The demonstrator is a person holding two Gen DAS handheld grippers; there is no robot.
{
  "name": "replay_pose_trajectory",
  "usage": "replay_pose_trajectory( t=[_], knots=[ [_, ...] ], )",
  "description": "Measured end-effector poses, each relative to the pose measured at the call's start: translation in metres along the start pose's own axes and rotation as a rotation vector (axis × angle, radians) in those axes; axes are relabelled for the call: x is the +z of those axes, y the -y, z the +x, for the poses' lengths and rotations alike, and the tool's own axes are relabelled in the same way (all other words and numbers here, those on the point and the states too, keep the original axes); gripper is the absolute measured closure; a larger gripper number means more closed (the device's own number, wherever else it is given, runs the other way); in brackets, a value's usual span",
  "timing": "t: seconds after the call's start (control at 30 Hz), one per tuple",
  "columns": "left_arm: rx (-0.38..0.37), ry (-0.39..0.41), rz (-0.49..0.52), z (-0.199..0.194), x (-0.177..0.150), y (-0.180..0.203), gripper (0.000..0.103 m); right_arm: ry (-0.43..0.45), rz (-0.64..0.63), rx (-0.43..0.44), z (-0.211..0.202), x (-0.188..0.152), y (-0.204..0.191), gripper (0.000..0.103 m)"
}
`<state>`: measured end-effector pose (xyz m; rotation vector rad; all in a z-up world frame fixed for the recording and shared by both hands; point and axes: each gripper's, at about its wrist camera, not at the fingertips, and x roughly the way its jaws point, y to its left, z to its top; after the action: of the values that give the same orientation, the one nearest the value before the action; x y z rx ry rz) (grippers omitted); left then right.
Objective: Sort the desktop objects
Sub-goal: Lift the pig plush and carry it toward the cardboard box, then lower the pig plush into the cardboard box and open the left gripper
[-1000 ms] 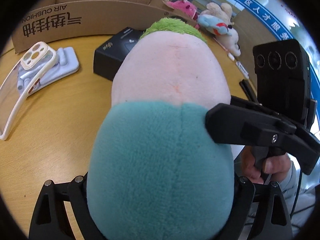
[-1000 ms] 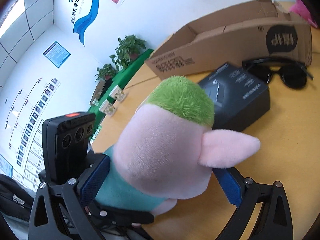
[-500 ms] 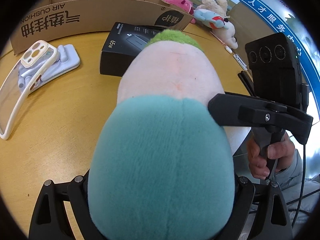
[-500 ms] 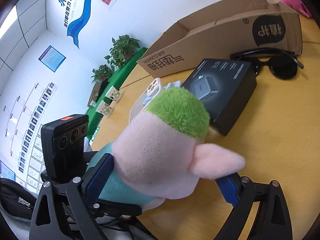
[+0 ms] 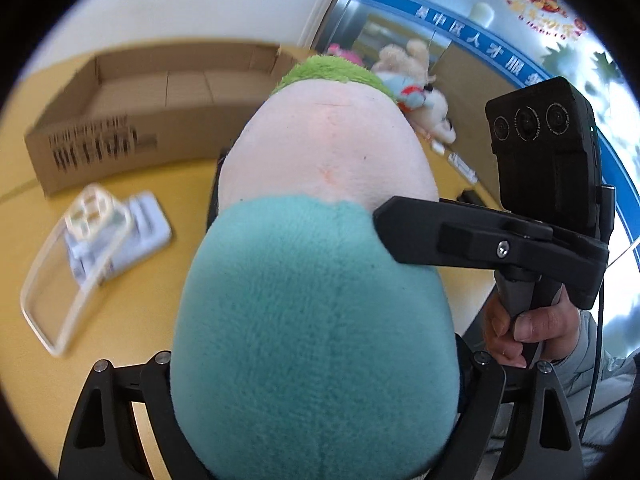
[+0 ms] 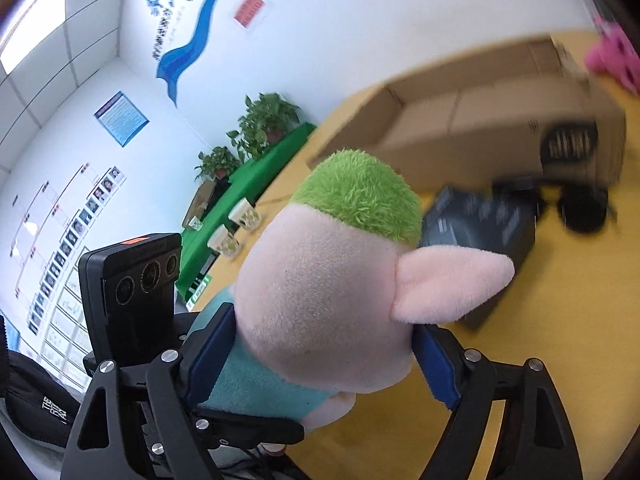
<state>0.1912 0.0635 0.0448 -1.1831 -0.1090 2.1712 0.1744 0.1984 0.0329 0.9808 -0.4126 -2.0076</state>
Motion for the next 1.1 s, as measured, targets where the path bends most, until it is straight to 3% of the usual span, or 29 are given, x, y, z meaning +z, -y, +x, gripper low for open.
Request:
replay_pose_trajectory(
  t=[0.37, 0.53, 0.8, 1.1],
  knots=[
    [-0.002, 0.206, 0.077, -0.045, 0.121, -0.026, 0.014, 0.122, -0.257, -0.057, -0.027, 0.139, -0.044, 0.026],
    [0.018, 0.251, 0.071, -0.04, 0.182, -0.041, 0.013, 0.142, -0.345, -0.069, -0.021, 0.196, -0.054, 0.027],
    [0.046, 0.243, 0.0, -0.037, 0.237, -0.103, 0.009, 0.119, -0.409, -0.069, 0.017, 0.271, -0.049, 0.029],
    [0.107, 0.192, -0.109, -0.014, 0.275, -0.184, 0.009, 0.022, -0.421, -0.054, 0.098, 0.332, -0.012, 0.029]
  ],
)
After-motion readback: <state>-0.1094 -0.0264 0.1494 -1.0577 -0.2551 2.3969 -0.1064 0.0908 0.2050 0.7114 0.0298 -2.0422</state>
